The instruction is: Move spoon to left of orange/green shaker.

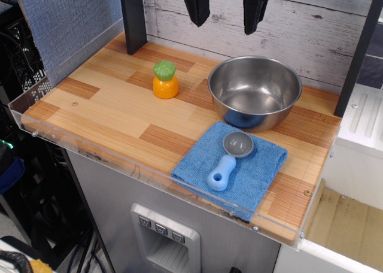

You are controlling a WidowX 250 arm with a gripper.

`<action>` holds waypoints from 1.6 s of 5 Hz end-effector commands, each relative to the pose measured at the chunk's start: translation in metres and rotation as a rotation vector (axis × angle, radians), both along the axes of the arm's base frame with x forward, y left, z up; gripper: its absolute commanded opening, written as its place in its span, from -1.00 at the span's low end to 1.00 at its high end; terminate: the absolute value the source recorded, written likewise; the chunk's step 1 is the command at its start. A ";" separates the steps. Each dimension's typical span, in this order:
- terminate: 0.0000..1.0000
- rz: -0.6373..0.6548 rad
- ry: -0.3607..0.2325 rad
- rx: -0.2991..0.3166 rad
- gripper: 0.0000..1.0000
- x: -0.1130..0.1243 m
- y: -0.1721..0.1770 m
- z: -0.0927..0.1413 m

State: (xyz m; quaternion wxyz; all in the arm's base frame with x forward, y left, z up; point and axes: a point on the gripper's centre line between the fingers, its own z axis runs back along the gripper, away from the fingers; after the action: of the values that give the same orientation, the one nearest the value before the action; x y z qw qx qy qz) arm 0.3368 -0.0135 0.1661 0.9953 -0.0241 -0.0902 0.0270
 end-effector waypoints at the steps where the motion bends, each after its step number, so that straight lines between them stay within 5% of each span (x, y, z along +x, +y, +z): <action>1: -1.00 0.000 0.000 0.000 1.00 0.000 0.000 0.000; 3: -1.00 -0.070 -0.013 -0.037 1.00 0.001 -0.052 -0.017; 4: -1.00 -0.119 0.006 0.008 1.00 -0.014 -0.073 -0.025; 8: -1.00 -0.147 0.135 0.064 1.00 -0.052 -0.047 -0.080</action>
State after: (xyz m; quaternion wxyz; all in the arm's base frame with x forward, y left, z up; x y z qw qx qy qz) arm 0.2823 -0.0619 0.0780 0.9987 0.0062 -0.0073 -0.0493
